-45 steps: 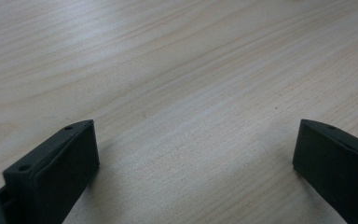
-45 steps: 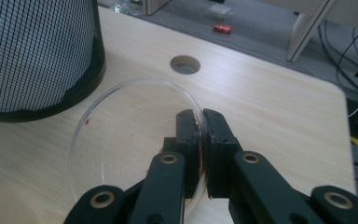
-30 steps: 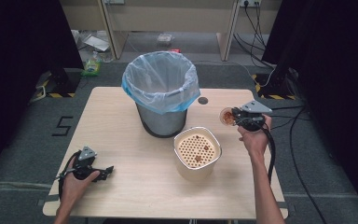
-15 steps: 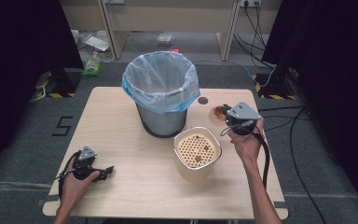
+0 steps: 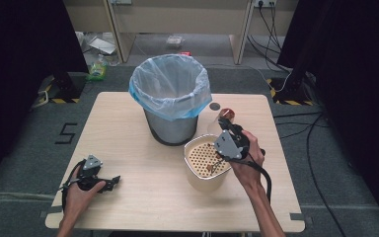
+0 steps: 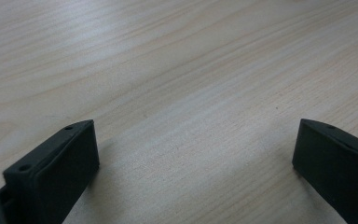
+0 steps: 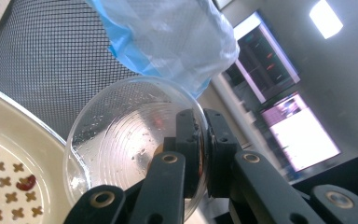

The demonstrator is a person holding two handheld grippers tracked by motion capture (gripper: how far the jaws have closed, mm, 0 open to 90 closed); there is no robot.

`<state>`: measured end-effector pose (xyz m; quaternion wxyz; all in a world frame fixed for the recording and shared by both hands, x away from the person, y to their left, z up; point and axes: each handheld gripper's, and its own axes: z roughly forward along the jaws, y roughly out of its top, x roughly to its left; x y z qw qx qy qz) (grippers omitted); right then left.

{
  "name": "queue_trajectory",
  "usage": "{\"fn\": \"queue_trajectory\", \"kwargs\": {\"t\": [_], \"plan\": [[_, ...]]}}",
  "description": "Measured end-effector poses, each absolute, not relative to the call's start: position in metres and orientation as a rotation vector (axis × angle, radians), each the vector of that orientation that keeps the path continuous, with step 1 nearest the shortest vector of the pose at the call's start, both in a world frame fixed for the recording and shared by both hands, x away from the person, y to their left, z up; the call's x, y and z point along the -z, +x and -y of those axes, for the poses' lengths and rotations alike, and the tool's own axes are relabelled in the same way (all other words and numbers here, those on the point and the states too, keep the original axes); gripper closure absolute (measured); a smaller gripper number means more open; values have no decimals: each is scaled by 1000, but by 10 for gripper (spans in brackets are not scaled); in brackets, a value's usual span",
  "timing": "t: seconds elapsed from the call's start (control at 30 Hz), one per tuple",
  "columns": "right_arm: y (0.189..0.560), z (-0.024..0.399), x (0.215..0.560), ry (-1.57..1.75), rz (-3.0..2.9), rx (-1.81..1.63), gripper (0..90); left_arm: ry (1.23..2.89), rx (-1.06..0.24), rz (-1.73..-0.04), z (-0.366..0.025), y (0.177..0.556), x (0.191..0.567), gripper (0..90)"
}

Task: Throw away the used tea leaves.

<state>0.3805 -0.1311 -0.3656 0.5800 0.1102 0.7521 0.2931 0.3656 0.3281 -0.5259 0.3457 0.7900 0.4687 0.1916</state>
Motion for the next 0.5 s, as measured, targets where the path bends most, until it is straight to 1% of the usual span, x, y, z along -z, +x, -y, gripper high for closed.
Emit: {"fn": "queue_trajectory", "kwargs": {"t": [0.1,0.17,0.23,0.5], "plan": [[375,131,367,232,-1722,-677,866,2050,-497,-1217,-328,366,526,0],[369,129,368,167,-1677,-617,866,2051,-497,-1216,-328,366,526,0],[360,122,374,51,-1626,-486,867,2051,-497,-1216,-328,366,526,0],[350,107,389,-84,-1585,-383,868,2050,-497,-1216,-328,366,526,0]]}}
